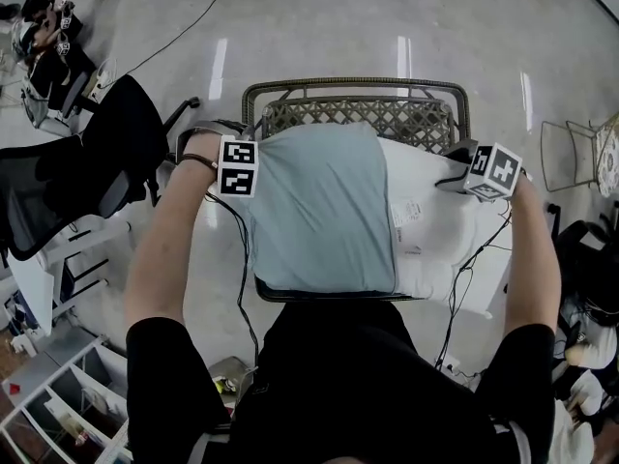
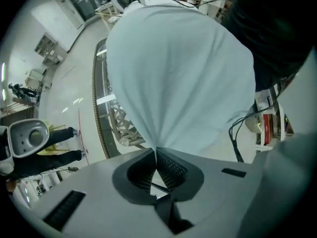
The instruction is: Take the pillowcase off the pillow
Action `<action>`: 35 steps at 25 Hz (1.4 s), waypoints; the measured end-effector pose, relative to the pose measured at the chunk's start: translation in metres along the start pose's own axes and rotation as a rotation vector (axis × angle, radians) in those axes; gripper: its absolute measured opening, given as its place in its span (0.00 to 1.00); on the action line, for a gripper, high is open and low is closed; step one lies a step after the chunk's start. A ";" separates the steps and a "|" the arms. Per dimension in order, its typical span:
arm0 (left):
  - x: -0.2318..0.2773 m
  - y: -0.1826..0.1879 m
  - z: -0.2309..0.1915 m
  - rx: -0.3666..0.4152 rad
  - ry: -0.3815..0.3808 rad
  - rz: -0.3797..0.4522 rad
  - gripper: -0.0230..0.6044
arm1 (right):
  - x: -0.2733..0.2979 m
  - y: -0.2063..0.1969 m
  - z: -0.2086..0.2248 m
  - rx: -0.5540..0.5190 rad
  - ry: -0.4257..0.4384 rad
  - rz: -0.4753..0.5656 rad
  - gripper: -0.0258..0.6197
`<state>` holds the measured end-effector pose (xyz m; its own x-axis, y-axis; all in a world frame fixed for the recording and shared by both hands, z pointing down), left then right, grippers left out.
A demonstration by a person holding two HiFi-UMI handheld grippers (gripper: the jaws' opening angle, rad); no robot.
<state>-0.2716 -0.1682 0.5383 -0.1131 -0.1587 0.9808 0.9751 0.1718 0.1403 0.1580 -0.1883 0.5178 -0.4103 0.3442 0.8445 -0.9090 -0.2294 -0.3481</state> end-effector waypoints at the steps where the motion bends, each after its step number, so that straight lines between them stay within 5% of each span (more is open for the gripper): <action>1: -0.002 -0.004 0.008 0.008 -0.002 -0.005 0.05 | -0.001 -0.001 0.001 0.005 0.003 0.011 0.41; 7: -0.010 -0.026 0.048 -0.082 -0.026 0.025 0.05 | -0.005 -0.009 0.006 0.040 0.019 0.069 0.39; 10: -0.017 -0.025 0.060 -0.154 -0.052 0.064 0.05 | -0.002 -0.004 0.002 0.032 0.022 0.016 0.43; 12: -0.019 -0.022 0.060 -0.176 -0.037 0.085 0.05 | -0.005 0.016 0.000 -0.022 -0.012 -0.036 0.52; 16: -0.009 -0.007 0.049 -0.175 -0.001 0.090 0.05 | 0.003 0.093 -0.002 -0.121 0.016 0.101 0.65; 18: -0.004 0.003 0.039 -0.194 -0.005 0.110 0.07 | 0.029 0.118 0.002 -0.180 0.034 0.029 0.72; 22: -0.014 0.020 0.019 -0.282 -0.099 0.221 0.30 | 0.087 0.123 0.010 -0.179 0.169 -0.153 0.78; 26: -0.010 0.022 0.002 -0.305 -0.195 0.259 0.37 | 0.120 0.123 0.013 -0.159 0.272 -0.196 0.83; 32: 0.039 0.037 -0.004 -0.257 -0.259 0.206 0.42 | 0.141 0.124 0.008 -0.150 0.404 -0.171 0.83; 35: 0.049 0.052 0.004 -0.223 -0.290 0.226 0.40 | 0.141 0.128 -0.001 -0.173 0.450 -0.144 0.70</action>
<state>-0.2270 -0.1635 0.5938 0.0906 0.1442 0.9854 0.9953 -0.0484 -0.0844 -0.0162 -0.1684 0.5922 -0.2358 0.7286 0.6430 -0.9421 -0.0090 -0.3353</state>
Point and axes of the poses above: the fingertips, and each gripper's own axes: x forward along the fingers, z to its right, y out of its top, the point moved 7 cm from there along -x, backward along the fingers, and after that the axes turned 4 degrees about y, right-handed, at the moved point
